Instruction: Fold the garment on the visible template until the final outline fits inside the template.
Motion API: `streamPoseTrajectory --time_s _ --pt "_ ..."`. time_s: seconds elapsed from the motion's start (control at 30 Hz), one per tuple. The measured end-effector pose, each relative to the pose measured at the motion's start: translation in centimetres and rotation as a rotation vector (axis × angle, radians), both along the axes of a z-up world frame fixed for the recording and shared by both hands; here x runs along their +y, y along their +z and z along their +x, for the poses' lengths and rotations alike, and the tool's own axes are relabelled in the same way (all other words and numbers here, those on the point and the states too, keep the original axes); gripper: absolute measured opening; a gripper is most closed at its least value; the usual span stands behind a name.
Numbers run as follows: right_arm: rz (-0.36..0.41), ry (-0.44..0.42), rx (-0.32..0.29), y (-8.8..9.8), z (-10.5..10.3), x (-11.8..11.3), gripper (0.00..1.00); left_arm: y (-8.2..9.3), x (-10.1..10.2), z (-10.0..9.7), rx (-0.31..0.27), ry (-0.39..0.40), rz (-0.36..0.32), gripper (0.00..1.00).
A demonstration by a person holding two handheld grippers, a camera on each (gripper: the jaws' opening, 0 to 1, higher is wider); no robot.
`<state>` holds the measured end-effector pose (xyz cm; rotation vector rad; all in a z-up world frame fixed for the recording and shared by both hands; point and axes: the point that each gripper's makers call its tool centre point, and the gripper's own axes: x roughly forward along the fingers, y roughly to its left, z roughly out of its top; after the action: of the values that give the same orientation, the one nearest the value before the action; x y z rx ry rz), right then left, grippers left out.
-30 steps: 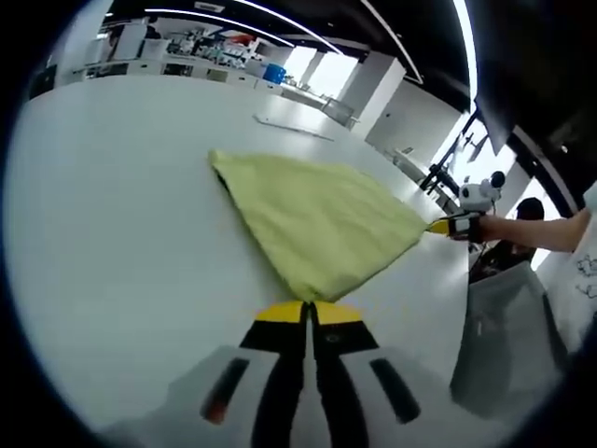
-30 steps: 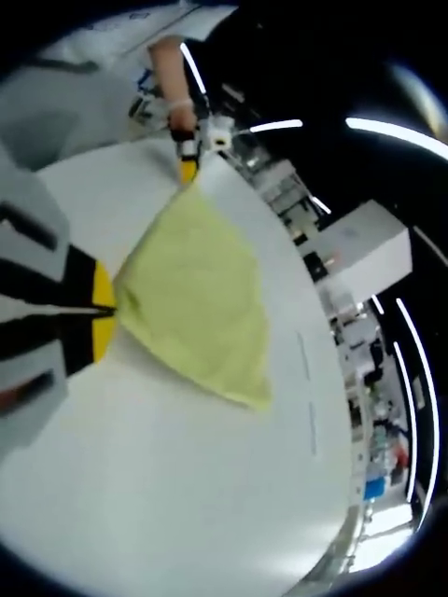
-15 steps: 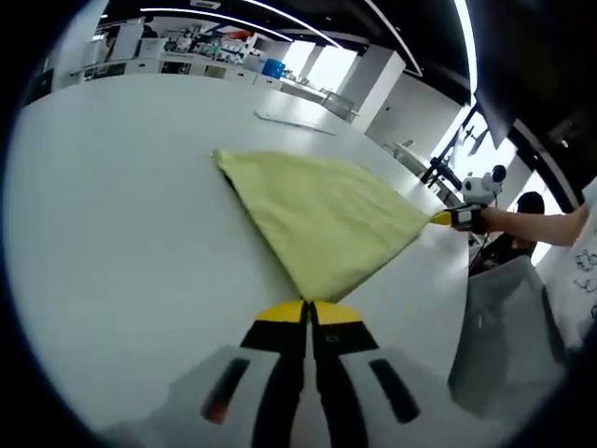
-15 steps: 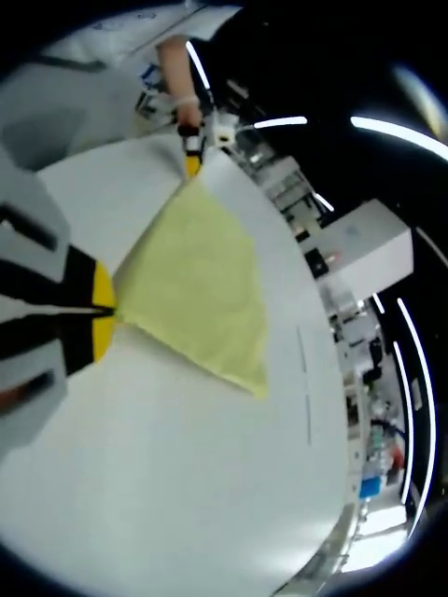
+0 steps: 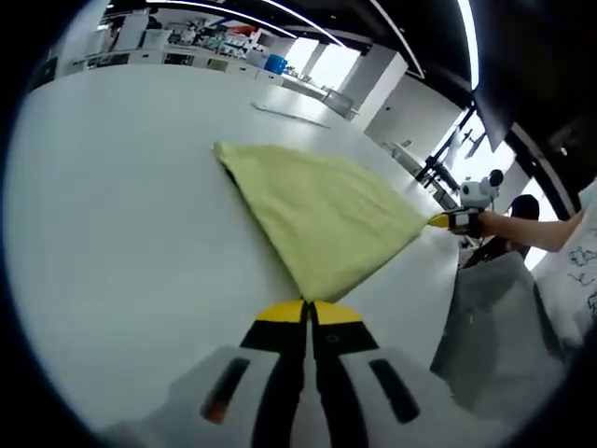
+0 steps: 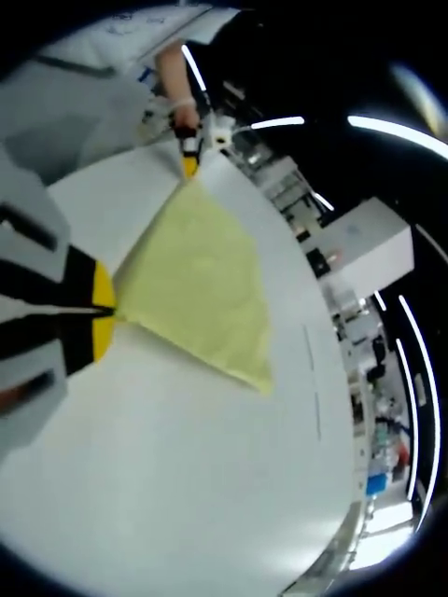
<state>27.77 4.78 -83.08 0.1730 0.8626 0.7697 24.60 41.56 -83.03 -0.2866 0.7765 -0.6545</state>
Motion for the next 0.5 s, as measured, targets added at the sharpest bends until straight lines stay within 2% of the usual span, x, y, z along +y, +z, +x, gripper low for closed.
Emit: streamPoseTrajectory --time_s 0.2,0.5 --pt "0.016 -0.015 0.009 0.1 -1.5 0.1 0.0 0.2 -0.2 -1.1 0.002 0.013 -0.013 0.0" --pt "0.02 -0.034 0.016 -0.2 -1.9 -0.1 0.0 -0.1 0.0 -1.7 0.006 0.016 -0.014 0.0"
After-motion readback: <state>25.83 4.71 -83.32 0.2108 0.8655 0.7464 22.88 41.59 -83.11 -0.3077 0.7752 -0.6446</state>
